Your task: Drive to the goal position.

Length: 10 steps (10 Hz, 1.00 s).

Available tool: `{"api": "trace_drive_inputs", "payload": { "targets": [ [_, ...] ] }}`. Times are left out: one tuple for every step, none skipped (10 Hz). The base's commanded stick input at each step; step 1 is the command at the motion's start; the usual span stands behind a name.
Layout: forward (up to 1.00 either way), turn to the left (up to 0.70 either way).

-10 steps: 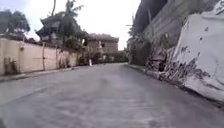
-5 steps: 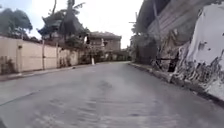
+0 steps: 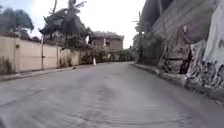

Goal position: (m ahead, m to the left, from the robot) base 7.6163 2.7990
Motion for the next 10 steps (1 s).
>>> {"api": "trace_drive_inputs", "payload": {
  "targets": [
    [1.0, 0.0],
    [1.0, 0.0],
    [1.0, 0.0],
    [1.0, 0.0],
    [1.0, 0.0],
    [1.0, 0.0],
    [1.0, 0.0],
    [1.0, 0.0],
    [1.0, 0.0],
    [1.0, 0.0]
  ]
}}
